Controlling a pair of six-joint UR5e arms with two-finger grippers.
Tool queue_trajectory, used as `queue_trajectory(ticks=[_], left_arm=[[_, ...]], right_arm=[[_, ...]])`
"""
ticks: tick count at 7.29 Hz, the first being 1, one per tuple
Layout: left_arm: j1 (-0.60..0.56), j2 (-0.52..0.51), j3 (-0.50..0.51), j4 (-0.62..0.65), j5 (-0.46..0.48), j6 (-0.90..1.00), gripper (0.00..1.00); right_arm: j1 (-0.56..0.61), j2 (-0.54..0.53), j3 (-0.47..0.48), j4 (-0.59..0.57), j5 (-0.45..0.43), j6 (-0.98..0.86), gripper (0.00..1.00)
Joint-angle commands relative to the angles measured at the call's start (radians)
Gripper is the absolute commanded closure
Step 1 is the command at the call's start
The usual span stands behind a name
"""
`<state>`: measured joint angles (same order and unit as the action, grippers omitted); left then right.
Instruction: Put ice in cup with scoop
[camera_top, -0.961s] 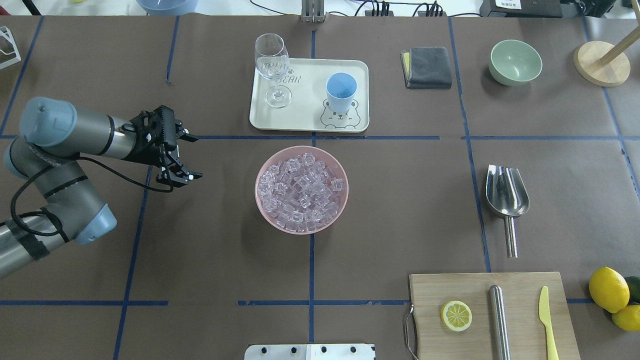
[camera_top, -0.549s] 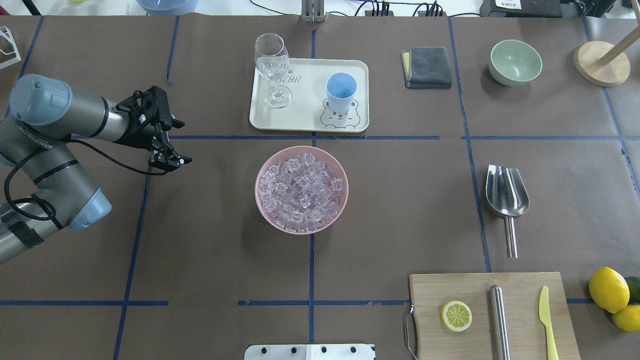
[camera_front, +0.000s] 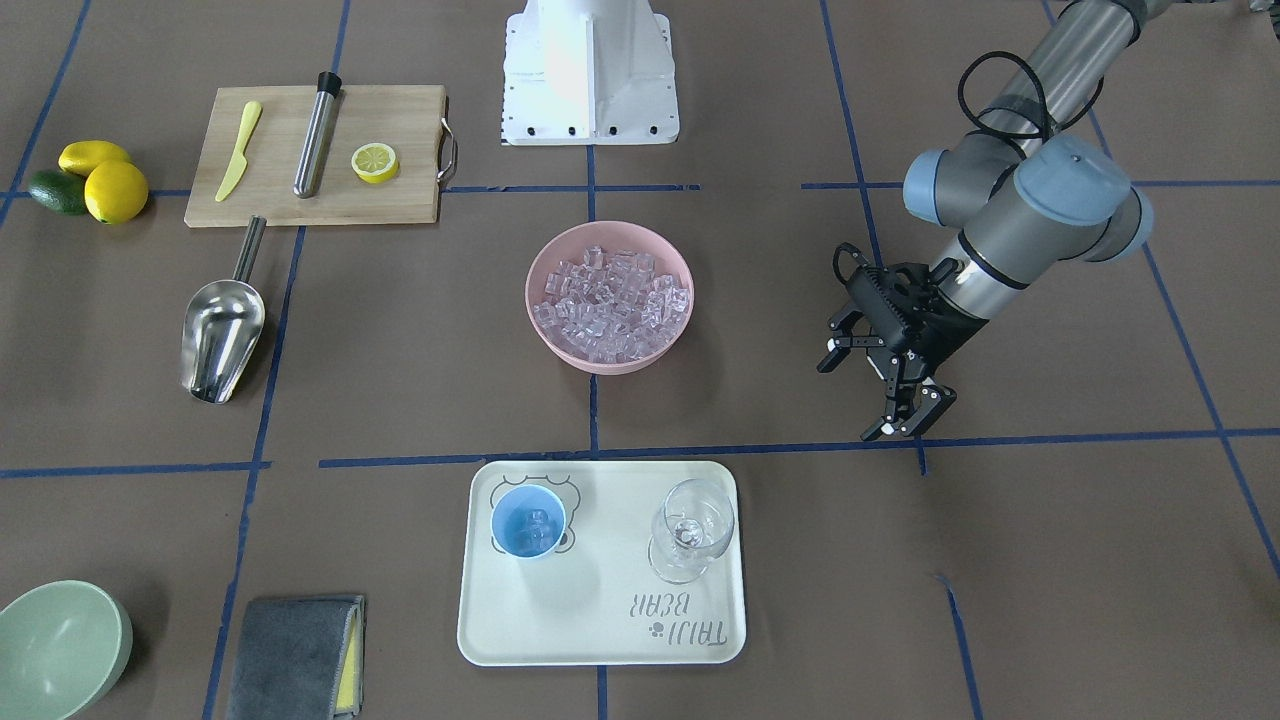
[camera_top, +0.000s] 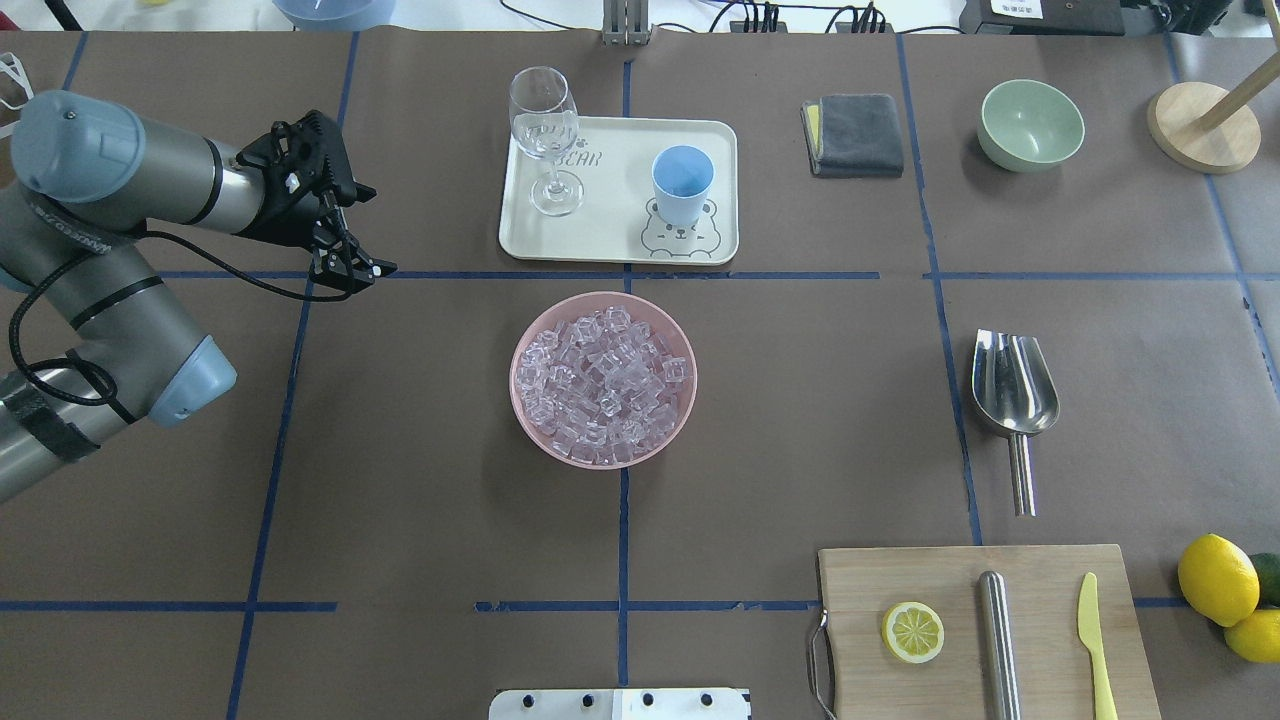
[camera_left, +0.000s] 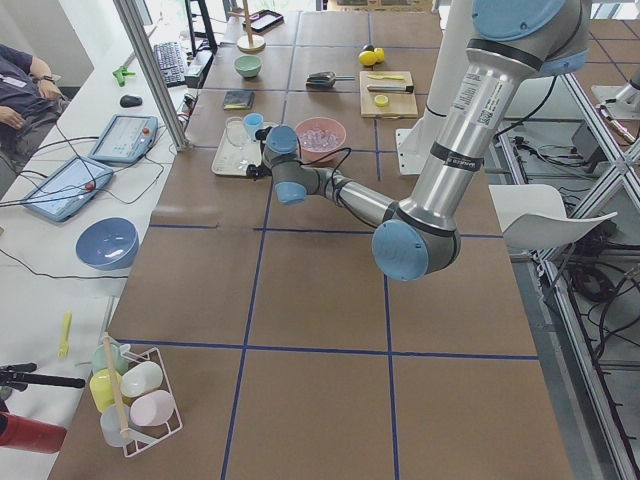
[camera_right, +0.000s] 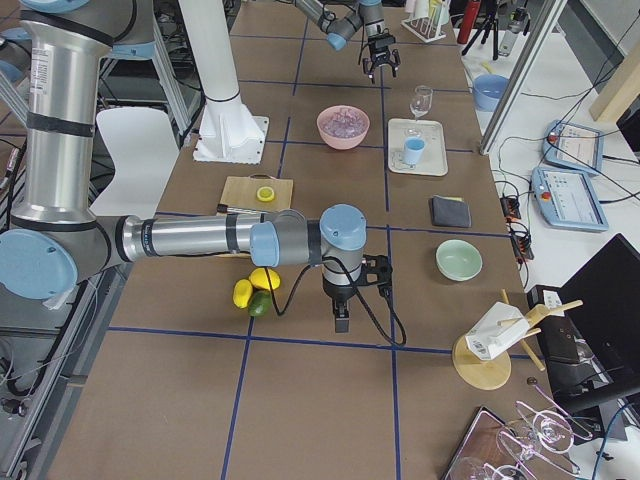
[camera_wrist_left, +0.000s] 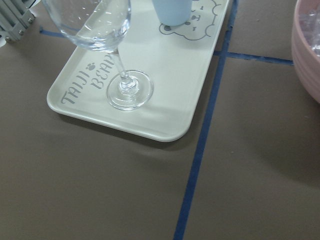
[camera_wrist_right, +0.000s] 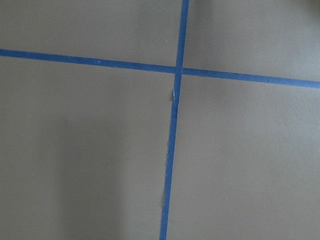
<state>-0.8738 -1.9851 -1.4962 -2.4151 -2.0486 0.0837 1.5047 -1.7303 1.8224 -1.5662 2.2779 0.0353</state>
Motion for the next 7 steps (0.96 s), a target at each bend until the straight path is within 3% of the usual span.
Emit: queue_trajectory(ticks=[1,3,4,6,7], left_arm=[[-0.109,0.018,-0.058,0.108,0.068,0.169,0.00],[-0.225,0.087,-0.064,0.202,0.010,0.294,0.00],[-0.294,0.091,-0.064,0.326,-0.027,0.285,0.00],[-0.442,0.046,-0.064,0.703,-0.047,0.278,0.00],[-0.546,0.049,-0.061,0.796,-0.143,0.222,0.00]], right_arm=[[0.000,-0.009,0.000,0.002,0.000,0.000,0.00],[0.000,-0.008,-0.006,0.002,0.000,0.001,0.00],[0.000,-0.008,-0.009,0.003,-0.001,0.001,0.00],[0.000,-0.008,-0.009,0.003,-0.001,0.002,0.00],[0.000,-0.008,-0.009,0.003,-0.003,0.003,0.00]])
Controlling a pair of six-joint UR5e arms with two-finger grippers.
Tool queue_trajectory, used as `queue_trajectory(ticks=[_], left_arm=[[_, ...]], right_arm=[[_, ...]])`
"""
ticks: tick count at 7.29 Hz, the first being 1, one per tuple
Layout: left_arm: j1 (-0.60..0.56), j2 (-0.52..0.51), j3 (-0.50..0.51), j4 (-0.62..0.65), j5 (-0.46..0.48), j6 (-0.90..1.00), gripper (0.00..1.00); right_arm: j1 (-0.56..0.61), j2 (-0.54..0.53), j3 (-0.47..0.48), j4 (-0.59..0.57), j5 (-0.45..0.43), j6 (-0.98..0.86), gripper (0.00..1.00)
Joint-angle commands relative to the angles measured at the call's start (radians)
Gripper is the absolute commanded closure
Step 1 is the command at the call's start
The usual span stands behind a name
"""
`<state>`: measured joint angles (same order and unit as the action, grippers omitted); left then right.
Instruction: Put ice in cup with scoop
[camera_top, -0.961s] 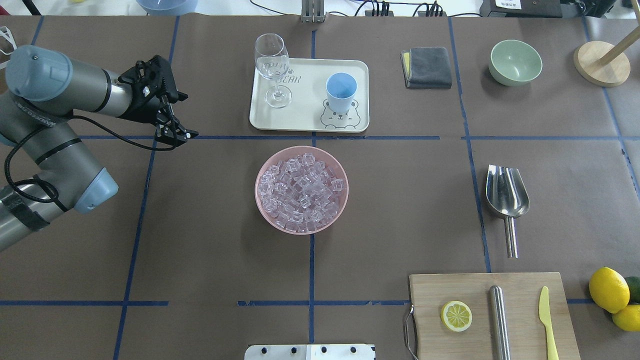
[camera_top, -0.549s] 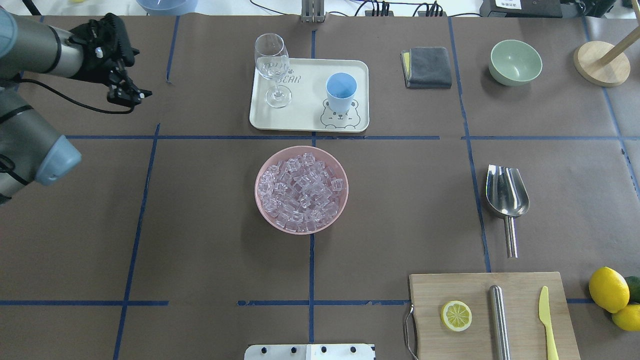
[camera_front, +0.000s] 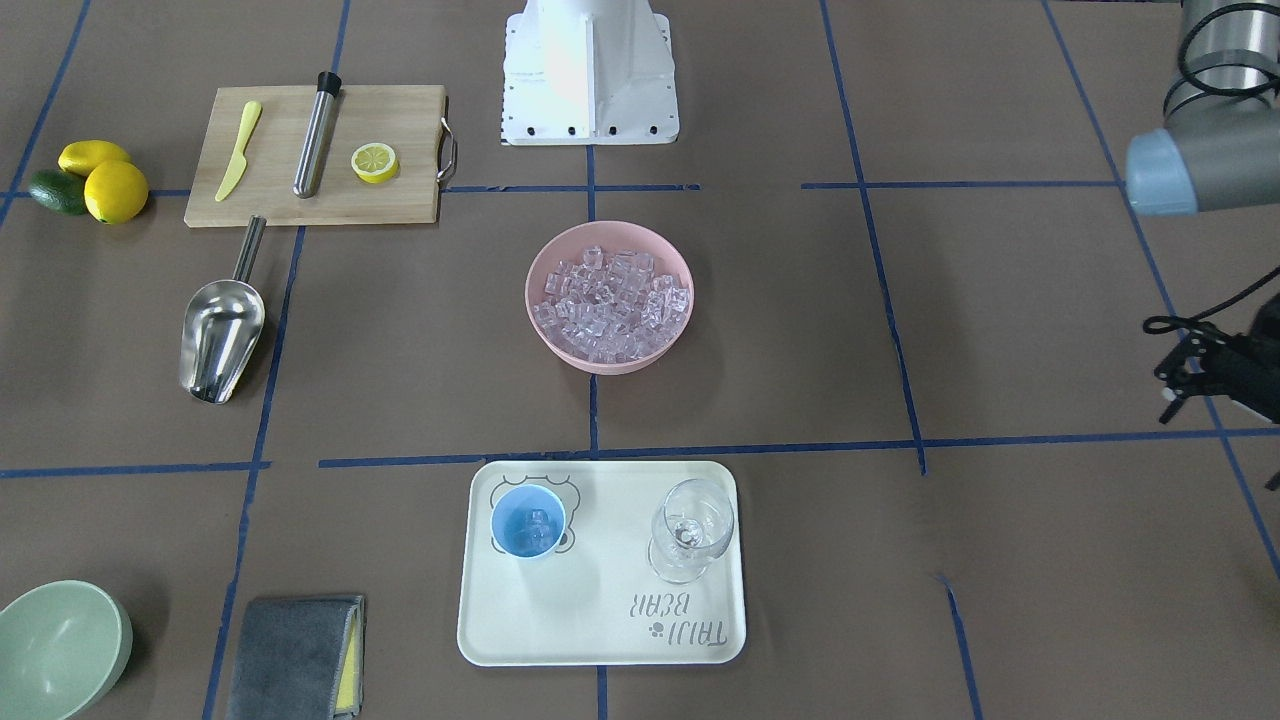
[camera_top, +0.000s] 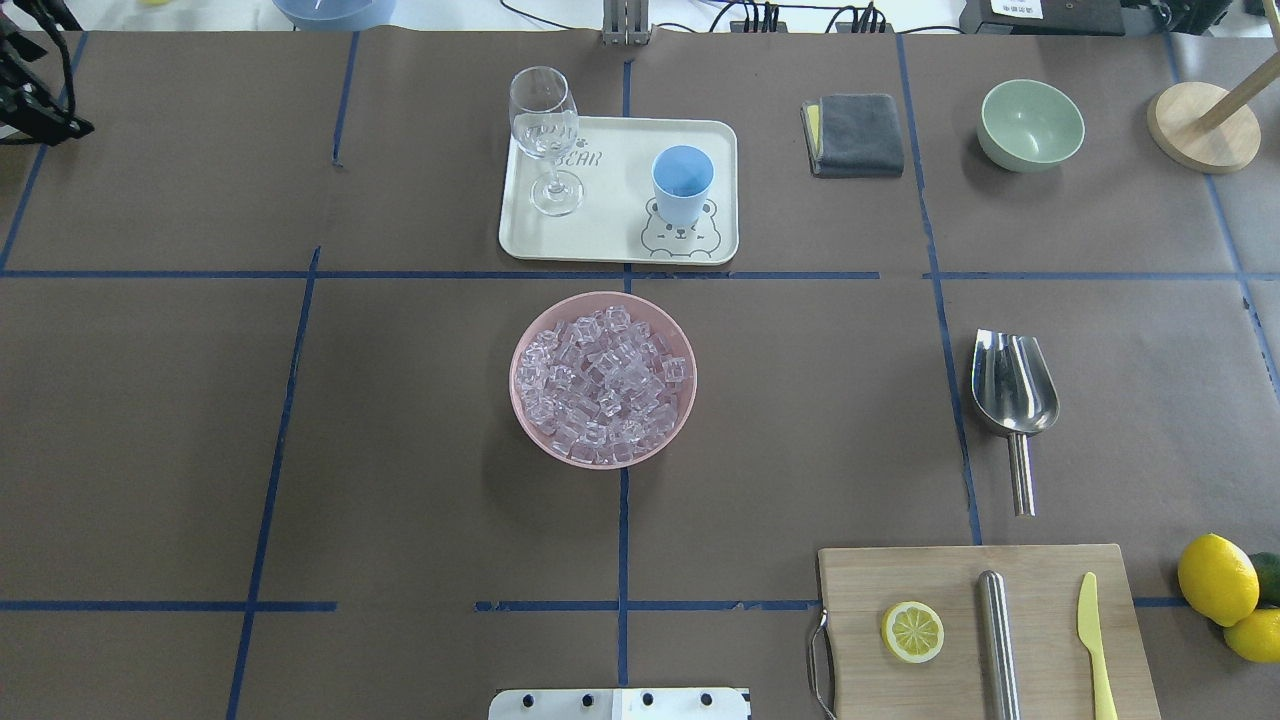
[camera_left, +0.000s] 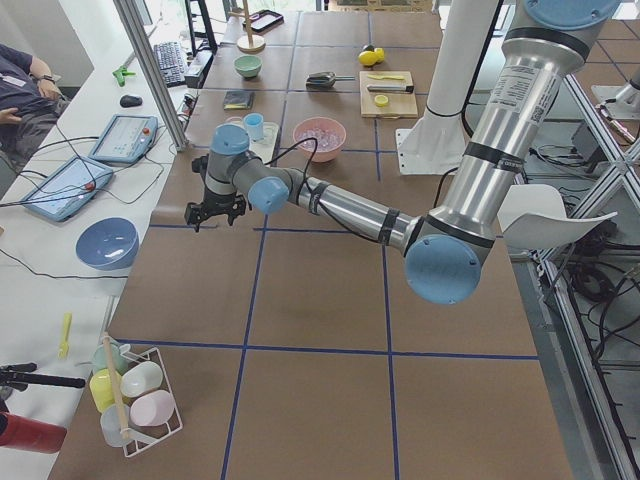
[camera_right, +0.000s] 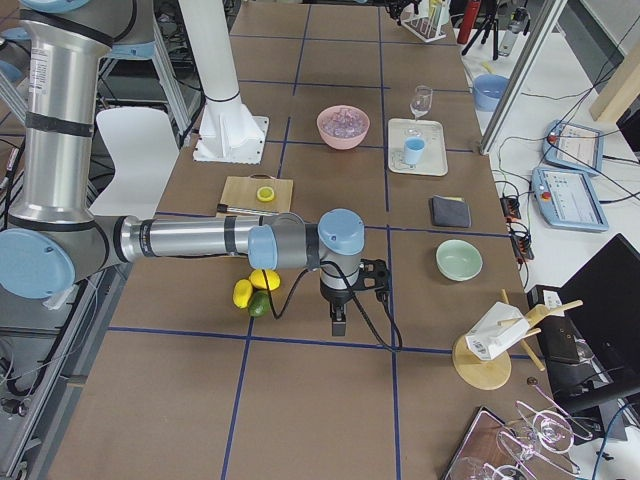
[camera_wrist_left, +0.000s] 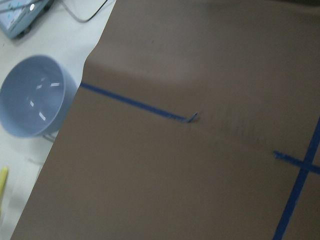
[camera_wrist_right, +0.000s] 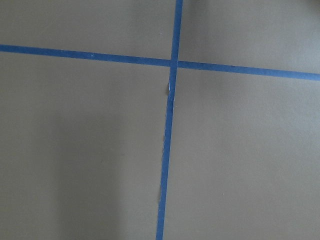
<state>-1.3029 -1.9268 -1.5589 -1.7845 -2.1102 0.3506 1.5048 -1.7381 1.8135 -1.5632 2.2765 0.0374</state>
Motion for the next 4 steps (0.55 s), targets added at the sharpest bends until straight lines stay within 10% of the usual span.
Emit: queue_trajectory(ticks=[1,4], left_arm=[[-0.189,0.015,0.029,0.178,-0.179,-0.065,0.00],[-0.249,0.147,0.042,0.191,-0.322,-0.368,0.00]], right_arm=[[0.000,0.000,0.000,-0.003,-0.002,0.002,0.00],[0.002,0.003,0.001,-0.005,-0.002,0.015,0.00]])
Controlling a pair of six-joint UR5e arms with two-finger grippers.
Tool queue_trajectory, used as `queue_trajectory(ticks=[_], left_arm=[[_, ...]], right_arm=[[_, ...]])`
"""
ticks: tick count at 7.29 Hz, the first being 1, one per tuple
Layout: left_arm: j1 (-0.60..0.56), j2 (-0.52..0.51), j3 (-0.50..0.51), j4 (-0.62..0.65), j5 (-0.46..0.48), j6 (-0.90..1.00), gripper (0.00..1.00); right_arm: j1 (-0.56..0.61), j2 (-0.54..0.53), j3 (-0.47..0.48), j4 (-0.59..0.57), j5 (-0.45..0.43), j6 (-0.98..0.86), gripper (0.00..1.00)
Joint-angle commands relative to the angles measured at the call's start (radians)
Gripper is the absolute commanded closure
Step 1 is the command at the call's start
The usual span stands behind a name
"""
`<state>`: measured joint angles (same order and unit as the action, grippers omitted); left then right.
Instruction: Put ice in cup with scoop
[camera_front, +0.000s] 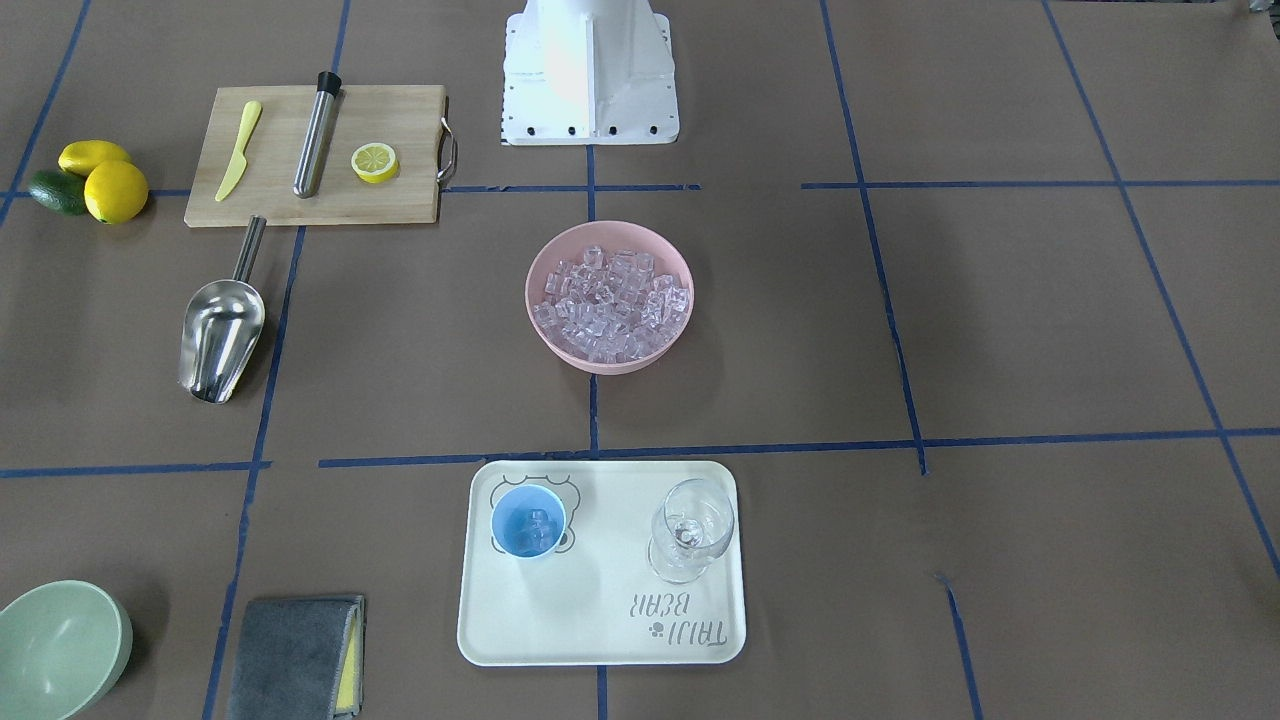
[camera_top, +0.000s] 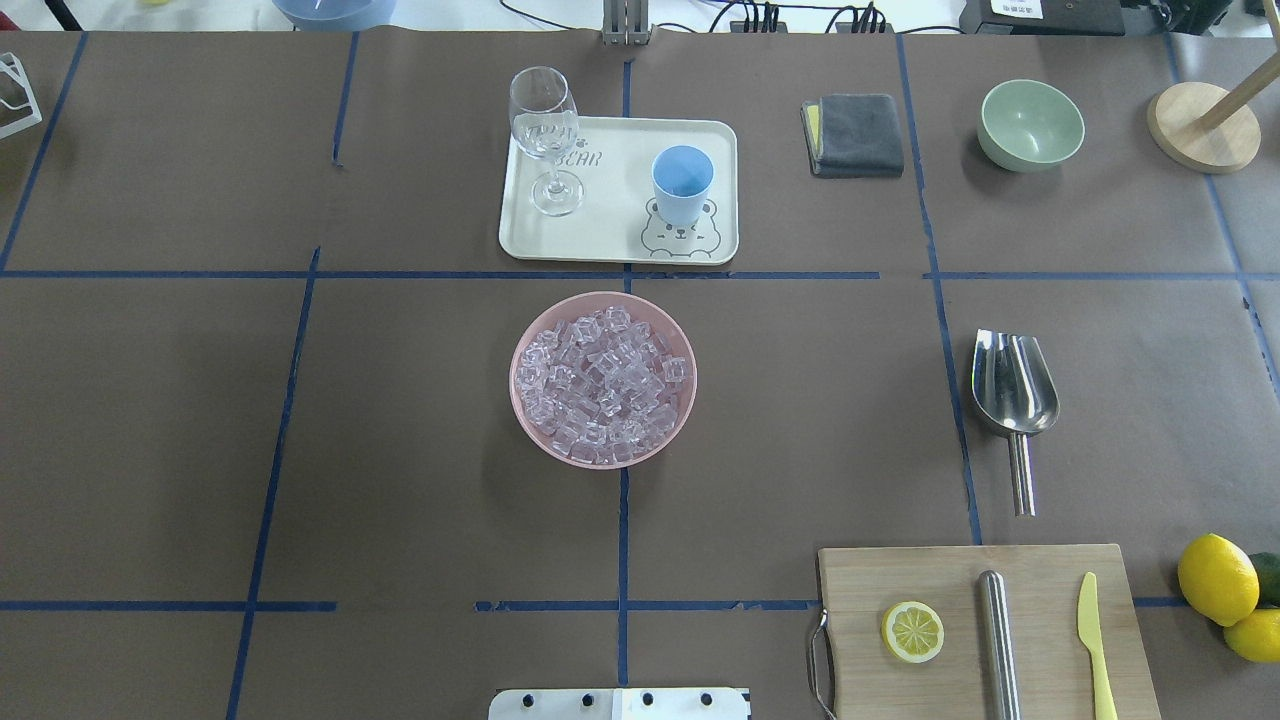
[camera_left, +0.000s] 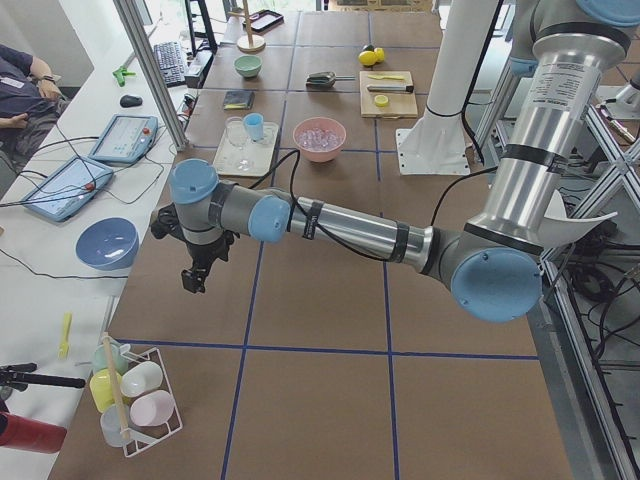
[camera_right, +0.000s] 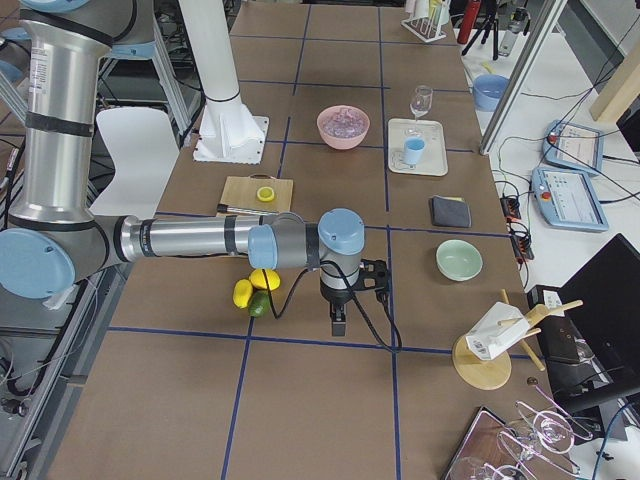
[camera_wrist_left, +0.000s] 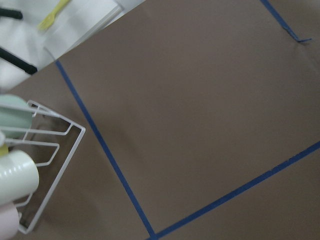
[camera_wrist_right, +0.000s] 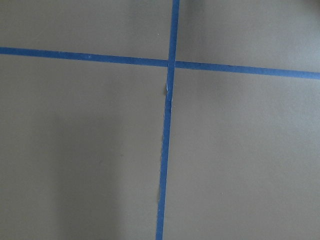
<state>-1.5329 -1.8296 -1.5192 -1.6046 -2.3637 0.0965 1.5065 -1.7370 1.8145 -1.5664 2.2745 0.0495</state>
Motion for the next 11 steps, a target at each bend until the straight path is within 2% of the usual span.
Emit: queue_trajectory(ticks=[1,4,5,7,11], left_arm=[[-0.023,0.090,-0.001,0.006,-0.075,-0.129,0.00],[-0.024,0.116,-0.009,0.005,-0.062,-0.123,0.00],[-0.024,0.156,-0.037,0.000,-0.060,-0.120,0.00],[-0.023,0.181,-0.053,0.008,0.016,-0.121,0.00],[-0.021,0.220,-0.082,0.008,0.018,-0.121,0.00]], right_arm=[[0.000,0.004,-0.001,-0.006,0.000,0.003,0.00],[0.000,0.005,0.000,-0.004,-0.001,0.004,0.00],[0.000,0.007,0.002,-0.003,0.000,0.004,0.00],[0.000,0.002,-0.013,0.006,-0.003,-0.005,0.00],[0.000,0.004,-0.021,0.005,-0.001,0.000,0.00]])
